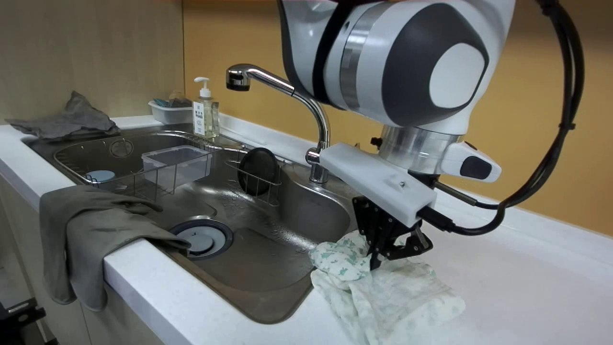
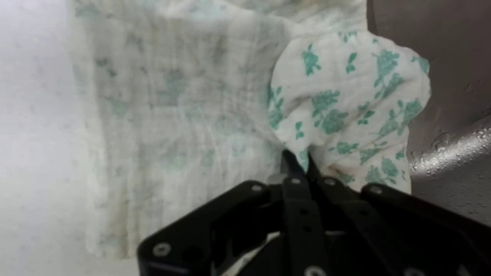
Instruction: Use the towel to wipe the counter
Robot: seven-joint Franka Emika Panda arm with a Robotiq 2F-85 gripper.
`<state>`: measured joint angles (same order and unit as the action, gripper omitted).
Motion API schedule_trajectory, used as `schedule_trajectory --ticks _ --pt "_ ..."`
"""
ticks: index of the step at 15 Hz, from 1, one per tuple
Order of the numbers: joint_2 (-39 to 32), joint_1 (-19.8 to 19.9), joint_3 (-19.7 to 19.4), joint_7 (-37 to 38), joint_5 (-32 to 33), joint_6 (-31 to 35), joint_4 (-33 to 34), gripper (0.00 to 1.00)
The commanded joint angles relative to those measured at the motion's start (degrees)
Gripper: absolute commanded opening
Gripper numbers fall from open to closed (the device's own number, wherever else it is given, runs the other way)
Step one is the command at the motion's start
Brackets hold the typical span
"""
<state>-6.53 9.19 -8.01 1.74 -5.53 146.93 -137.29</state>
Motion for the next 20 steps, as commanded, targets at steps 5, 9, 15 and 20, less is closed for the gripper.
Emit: schedule_trajectory --ticks 5,9,15,20 --pt "-12.1 -2.88 4.13 -0.25 -1.29 0.63 15.02 0.01" --pt "-10.63 -1.73 3.31 -1.22 -0.77 0.76 14.35 0.01" --pt "-1.21 1.64 -0.47 -3.3 -0.37 -1.11 1.61 0.01" --pt "9.2 2.58 -2.35 -6.06 2.14 -7.0 -11.17 0.01"
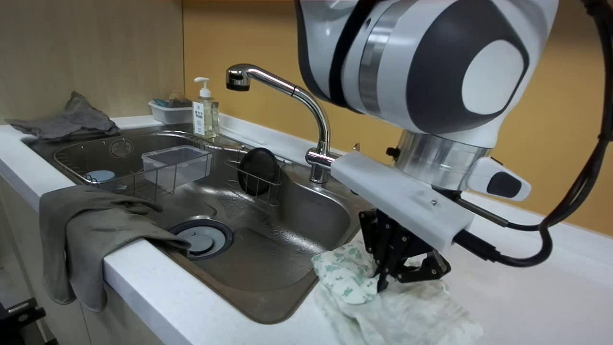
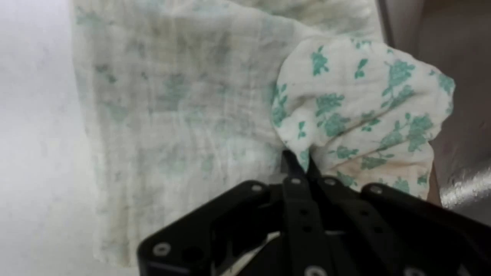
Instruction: Use the towel to wipe the counter
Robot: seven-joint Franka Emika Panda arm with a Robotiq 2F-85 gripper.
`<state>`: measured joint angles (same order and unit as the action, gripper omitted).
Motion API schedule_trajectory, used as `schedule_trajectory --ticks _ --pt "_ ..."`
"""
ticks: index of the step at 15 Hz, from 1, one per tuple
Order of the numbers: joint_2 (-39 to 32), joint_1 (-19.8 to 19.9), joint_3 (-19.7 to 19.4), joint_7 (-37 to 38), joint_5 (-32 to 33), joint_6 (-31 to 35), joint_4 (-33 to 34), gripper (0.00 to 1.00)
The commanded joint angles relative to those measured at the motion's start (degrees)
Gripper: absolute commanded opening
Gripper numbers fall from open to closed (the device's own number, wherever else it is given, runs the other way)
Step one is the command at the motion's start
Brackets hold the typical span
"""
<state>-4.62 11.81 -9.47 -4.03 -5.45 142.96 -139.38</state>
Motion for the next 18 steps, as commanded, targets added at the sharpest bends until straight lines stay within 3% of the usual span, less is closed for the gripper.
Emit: schedule_trajectory --ticks 1,6,11,18 --pt "9.24 -0.03 -1.14 -0.26 2.89 -4.25 -11.26 0.01" --pt "11.35 -0.74 -0.94 -0.17 1.71 -2.92 -14.12 0.01" --pt "6.3 -4.07 1.17 -1.46 -1.35 0.31 -8.93 0.01" --pt "-4.62 -7.75 6.08 -3.06 -6.36 4.71 4.75 0.01"
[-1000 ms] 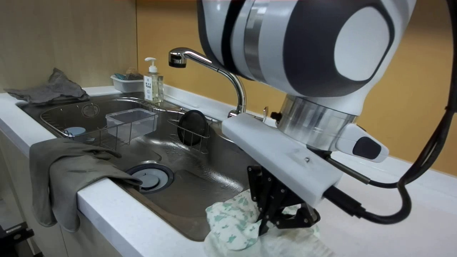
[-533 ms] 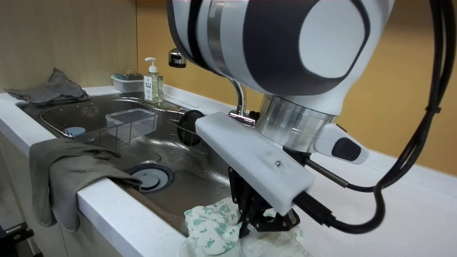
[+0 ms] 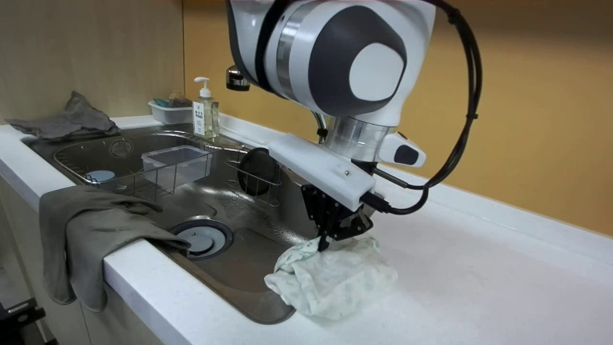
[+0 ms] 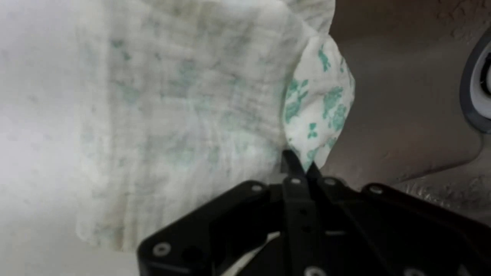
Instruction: Use the towel to wipe the counter
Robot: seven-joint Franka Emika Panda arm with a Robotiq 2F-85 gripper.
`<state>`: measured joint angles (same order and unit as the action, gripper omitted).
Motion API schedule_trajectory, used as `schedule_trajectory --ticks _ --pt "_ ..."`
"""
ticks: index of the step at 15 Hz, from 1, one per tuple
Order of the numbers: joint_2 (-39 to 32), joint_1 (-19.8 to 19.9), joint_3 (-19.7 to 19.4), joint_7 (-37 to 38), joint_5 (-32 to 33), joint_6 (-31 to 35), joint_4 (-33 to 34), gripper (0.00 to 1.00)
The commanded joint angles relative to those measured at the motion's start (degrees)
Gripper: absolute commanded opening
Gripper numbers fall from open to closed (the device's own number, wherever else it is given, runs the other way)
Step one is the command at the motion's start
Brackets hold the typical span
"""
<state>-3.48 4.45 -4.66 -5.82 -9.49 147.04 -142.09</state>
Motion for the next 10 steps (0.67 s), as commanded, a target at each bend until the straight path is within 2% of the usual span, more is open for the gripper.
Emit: schedule_trajectory --ticks 1,5,10 --pt "-7.04 -0.26 1.73 -1.26 -2.63 1.14 9.32 0.01" --pt "-8.17 1.11 1.57 -1.11 -1.18 3.04 12.59 0.01" --pt "-5.17 3.46 -2.12 0.2 3.74 6.28 8.16 0.01"
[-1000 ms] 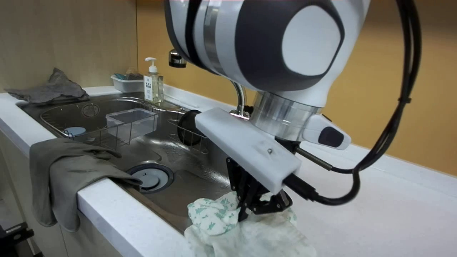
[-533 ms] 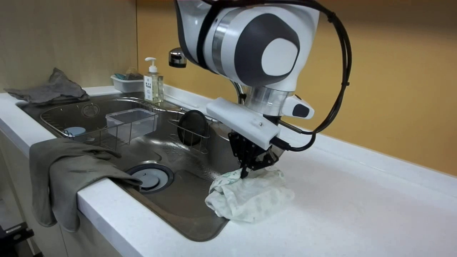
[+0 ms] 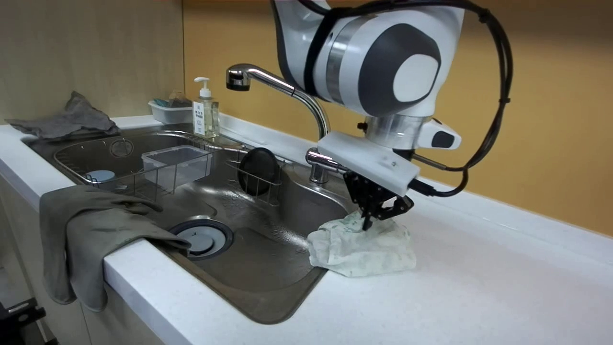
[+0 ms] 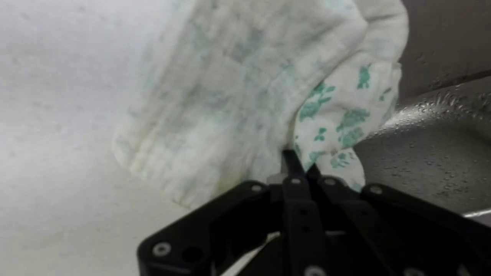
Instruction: Use the towel to wipe the counter
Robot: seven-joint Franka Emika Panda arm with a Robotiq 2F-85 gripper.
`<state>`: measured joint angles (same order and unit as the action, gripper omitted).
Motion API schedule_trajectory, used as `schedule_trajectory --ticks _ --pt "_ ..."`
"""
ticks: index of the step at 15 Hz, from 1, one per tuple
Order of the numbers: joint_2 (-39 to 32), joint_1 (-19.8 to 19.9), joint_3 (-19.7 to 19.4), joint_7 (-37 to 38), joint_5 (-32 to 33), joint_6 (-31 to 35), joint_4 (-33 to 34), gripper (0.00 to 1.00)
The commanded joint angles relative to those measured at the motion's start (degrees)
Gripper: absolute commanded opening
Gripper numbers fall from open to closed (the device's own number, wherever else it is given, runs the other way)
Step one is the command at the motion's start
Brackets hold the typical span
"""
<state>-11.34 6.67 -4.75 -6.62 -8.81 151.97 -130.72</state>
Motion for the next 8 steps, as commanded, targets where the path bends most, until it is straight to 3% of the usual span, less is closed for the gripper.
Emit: schedule_trajectory --ticks 1,8 --pt "3.49 1.84 -3.03 1.17 4.19 1.52 -4.55 0.01" --pt "14.23 5.69 -7.22 -3.24 9.63 -3.31 -17.09 0.01"
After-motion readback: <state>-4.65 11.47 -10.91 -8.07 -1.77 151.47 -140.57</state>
